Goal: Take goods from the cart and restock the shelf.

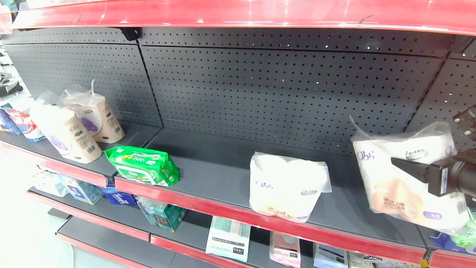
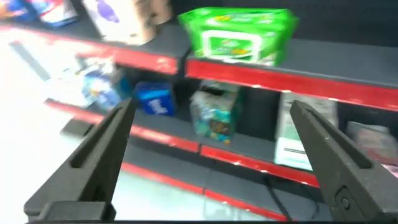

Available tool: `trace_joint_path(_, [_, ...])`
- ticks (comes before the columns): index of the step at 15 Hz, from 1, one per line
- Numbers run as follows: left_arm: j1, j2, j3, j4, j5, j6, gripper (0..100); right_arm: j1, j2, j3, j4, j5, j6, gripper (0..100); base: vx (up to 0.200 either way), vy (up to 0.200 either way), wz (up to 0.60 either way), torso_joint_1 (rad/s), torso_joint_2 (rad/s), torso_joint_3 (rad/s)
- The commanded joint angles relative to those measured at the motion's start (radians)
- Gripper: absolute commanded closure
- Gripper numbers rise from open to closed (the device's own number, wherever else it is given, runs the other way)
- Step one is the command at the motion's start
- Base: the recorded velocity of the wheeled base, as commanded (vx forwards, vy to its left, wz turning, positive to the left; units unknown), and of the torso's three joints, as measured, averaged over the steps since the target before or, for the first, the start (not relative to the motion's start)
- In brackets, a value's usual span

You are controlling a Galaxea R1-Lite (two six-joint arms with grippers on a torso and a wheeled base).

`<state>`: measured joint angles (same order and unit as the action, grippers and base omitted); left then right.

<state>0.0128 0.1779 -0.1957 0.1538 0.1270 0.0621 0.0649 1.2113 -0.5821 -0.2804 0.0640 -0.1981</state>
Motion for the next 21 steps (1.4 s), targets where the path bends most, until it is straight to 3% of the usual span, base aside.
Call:
trace_joint_path(1, [0.032, -0.120, 0.070, -0.008, -0.023, -0.004, 0, -0.002, -0.004, -0.002, 0.000, 0.000, -0.001, 100, 0.000, 0.000, 0.00, 0.000, 0.00, 0.000])
trace_joint_path(3, [0.024, -0.109, -0.010, -0.036, -0.049, -0.024, 0, -0.013, -0.009, 0.001, 0.000, 0.000, -0.001, 100, 0.000, 0.000, 0.00, 0.000, 0.00, 0.000])
trace_joint_path(4, [-0.016, -0.123, -0.051, 0.006, -0.107, -0.027, 0, -0.014, -0.006, 0.001, 0.000, 0.000, -0.001, 100, 0.000, 0.000, 0.00, 0.000, 0.00, 0.000])
trace_joint_path(5, [-0.030, -0.147, -0.073, 0.112, -0.122, -0.038, 0, -0.014, -0.004, 0.001, 0.000, 0.000, -0.001, 100, 0.000, 0.000, 0.00, 0.000, 0.00, 0.000])
trace_joint_path(7, [-0.017, -0.178, -0.036, 0.227, -0.178, -0.047, 0, -0.014, 0.001, -0.004, -0.002, 0.000, -0.001, 100, 0.000, 0.000, 0.00, 0.000, 0.00, 0.000])
trace_joint_path(8, [-0.016, -0.178, 0.022, 0.176, -0.233, -0.045, 0, -0.016, -0.002, -0.004, -0.002, 0.000, -0.001, 100, 0.000, 0.000, 0.00, 0.000, 0.00, 0.000])
trace_joint_path(9, [-0.016, -0.178, 0.048, 0.102, -0.234, -0.045, 0, -0.020, -0.007, -0.002, 0.000, -0.001, -0.001, 100, 0.000, 0.000, 0.00, 0.000, 0.00, 0.000])
trace_joint_path(10, [-0.016, -0.178, 0.056, 0.090, -0.201, -0.059, 0, -0.031, -0.007, -0.002, 0.000, 0.000, -0.001, 100, 0.000, 0.000, 0.00, 0.000, 0.00, 0.000])
trace_joint_path(12, [-0.017, -0.178, 0.075, 0.064, -0.030, -0.111, 0, -0.037, -0.007, 0.002, 0.000, 0.000, 0.000, 100, 0.000, 0.000, 0.00, 0.000, 0.00, 0.000])
trace_joint_path(13, [-0.016, -0.178, 0.082, 0.046, -0.014, -0.113, 0, -0.039, -0.007, 0.002, 0.000, 0.000, 0.000, 100, 0.000, 0.000, 0.00, 0.000, 0.00, 0.000])
trace_joint_path(14, [-0.016, -0.178, 0.170, -0.137, -0.014, -0.107, 0, -0.042, -0.007, 0.002, -0.002, 0.000, 0.002, 100, 0.000, 0.000, 0.00, 0.000, 0.00, 0.000])
trace_joint_path(15, [-0.016, -0.178, 0.196, -0.189, -0.020, -0.113, 0, -0.043, -0.007, 0.001, -0.002, 0.000, 0.002, 100, 0.000, 0.000, 0.00, 0.000, 0.00, 0.000])
trace_joint_path(17, [-0.016, -0.178, 0.194, -0.189, -0.044, -0.130, 0, -0.043, -0.006, 0.001, -0.002, 0.000, 0.000, 100, 0.000, 0.000, 0.00, 0.000, 0.00, 0.000])
trace_joint_path(18, [-0.016, -0.178, 0.194, -0.158, -0.129, -0.094, 0, -0.043, -0.006, 0.002, 0.000, 0.000, 0.000, 100, 0.000, 0.000, 0.00, 0.000, 0.00, 0.000])
trace_joint_path(19, [-0.016, -0.178, 0.194, -0.149, -0.199, -0.039, 0, -0.043, -0.006, 0.002, -0.002, 0.000, 0.000, 100, 0.000, 0.000, 0.00, 0.000, 0.00, 0.000])
trace_joint_path(20, [-0.016, -0.178, 0.194, -0.149, -0.205, -0.039, 0, -0.043, -0.006, 0.001, -0.002, 0.000, 0.002, 100, 0.000, 0.000, 0.00, 0.000, 0.00, 0.000])
trace_joint_path(21, [-0.017, -0.178, 0.194, -0.149, -0.195, -0.065, 0, -0.043, -0.006, 0.002, -0.002, 0.000, 0.000, 100, 0.000, 0.000, 0.00, 0.000, 0.00, 0.000])
